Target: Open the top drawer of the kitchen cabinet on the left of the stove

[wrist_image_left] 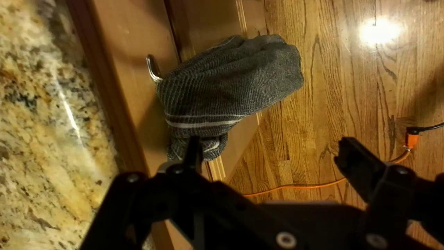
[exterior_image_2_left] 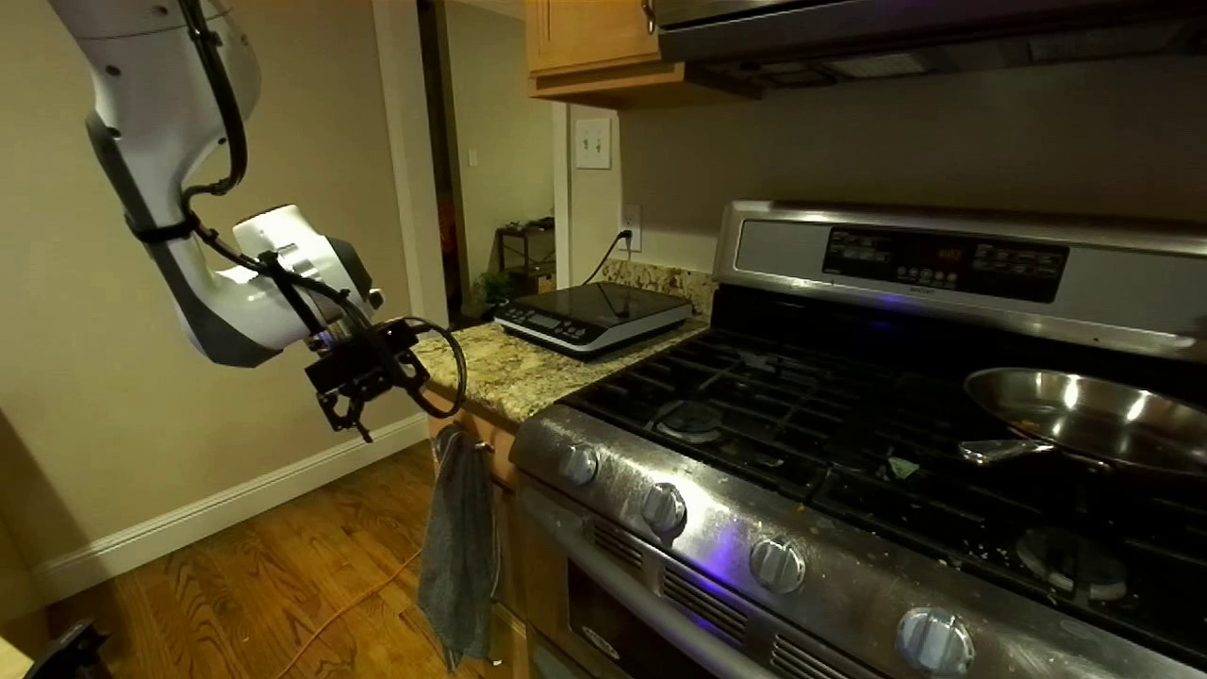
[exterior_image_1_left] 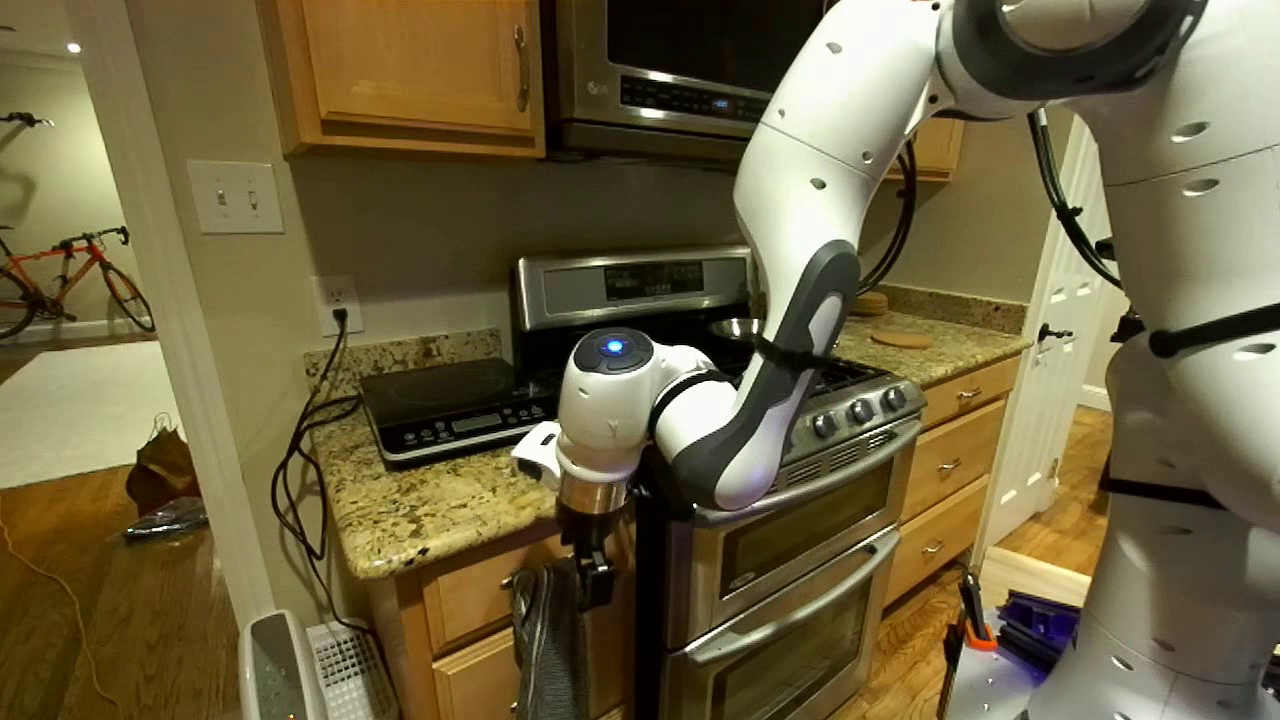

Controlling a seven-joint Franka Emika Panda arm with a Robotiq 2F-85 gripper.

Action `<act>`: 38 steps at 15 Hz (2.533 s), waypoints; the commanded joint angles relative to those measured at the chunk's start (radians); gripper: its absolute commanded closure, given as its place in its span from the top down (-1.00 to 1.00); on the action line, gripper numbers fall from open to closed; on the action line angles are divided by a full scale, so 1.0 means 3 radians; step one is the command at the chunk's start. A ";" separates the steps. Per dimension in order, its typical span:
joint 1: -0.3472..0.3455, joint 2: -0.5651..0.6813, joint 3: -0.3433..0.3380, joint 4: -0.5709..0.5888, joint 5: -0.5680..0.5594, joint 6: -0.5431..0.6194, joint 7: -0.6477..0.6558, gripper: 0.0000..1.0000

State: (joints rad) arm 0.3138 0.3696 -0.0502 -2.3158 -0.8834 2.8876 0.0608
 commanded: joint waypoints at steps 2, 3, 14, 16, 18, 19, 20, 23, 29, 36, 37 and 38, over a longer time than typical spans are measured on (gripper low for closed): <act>0.0028 0.0019 -0.0043 0.0028 -0.0060 0.0015 0.0058 1.00; 0.0077 0.0049 -0.0117 0.0075 -0.0175 0.0013 0.0141 1.00; 0.0089 0.0523 -0.0216 0.0435 -0.0347 0.0035 0.0208 1.00; 0.0162 0.0563 -0.0290 0.0496 -0.0453 0.0024 0.0305 1.00; 0.0274 0.0592 -0.0402 0.0565 -0.0574 -0.0009 0.0446 1.00; 0.0373 0.0606 -0.0503 0.0610 -0.0709 -0.0009 0.0620 1.00; 0.0458 0.0624 -0.0586 0.0655 -0.0832 -0.0016 0.0777 1.00; 0.0590 0.0708 -0.0694 0.0732 -0.1022 -0.0064 0.1070 1.00; 0.0689 0.0883 -0.0747 0.0797 -0.1068 -0.0046 0.1258 1.00; 0.0784 0.1224 -0.0903 0.1124 -0.1218 -0.0053 0.1325 1.00; 0.0796 0.1264 -0.0921 0.1165 -0.1230 -0.0054 0.1330 0.94; 0.0806 0.1297 -0.0940 0.1200 -0.1248 -0.0053 0.1336 0.53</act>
State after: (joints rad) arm 0.5231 0.7280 -0.2915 -1.9994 -1.2078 2.8851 0.4111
